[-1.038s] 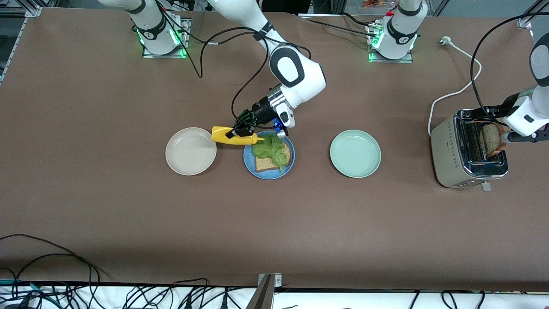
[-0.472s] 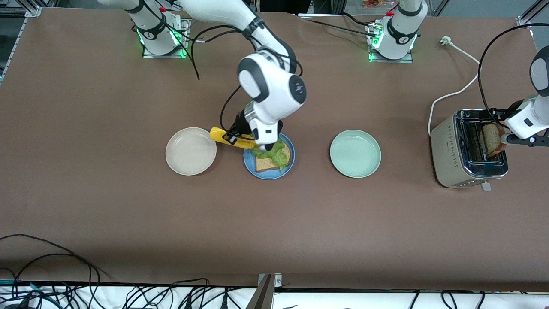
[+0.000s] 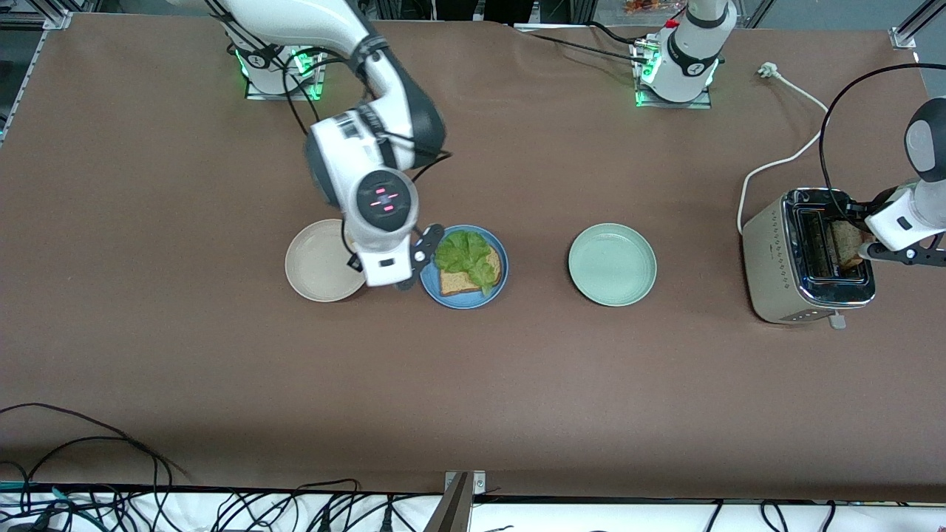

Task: Make sandwich in blue plate with both arms
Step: 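Carry the mustard back beside the beige plate while the left gripper grasps toast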

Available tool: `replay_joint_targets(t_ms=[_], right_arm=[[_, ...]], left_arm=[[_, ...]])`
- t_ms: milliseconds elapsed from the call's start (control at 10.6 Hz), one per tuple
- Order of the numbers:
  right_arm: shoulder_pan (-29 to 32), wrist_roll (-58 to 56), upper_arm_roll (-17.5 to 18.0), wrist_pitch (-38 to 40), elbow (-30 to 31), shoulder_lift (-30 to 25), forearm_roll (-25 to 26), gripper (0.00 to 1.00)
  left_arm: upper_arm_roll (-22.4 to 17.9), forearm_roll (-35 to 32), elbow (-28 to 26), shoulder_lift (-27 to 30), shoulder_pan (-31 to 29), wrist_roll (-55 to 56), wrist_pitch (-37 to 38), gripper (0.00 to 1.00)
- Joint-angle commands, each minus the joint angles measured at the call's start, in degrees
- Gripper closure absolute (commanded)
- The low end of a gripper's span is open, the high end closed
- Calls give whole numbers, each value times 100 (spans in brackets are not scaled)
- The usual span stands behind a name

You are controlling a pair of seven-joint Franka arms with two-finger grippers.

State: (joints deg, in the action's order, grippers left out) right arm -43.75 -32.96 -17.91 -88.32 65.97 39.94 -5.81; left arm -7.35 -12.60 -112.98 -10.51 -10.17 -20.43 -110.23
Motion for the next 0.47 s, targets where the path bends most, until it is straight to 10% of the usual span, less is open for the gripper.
replay_joint_targets(t_ms=[0,377], right_arm=[[454,-1312,-72,-473,1054,-819,-657,88],[1104,-2905,-64,-1468,2480,-1795,-877,88]], left_arm=[[-12,-164,57,13,-3,-128,10,48],[-74,-155,127,57,-3,-717,80,84]])
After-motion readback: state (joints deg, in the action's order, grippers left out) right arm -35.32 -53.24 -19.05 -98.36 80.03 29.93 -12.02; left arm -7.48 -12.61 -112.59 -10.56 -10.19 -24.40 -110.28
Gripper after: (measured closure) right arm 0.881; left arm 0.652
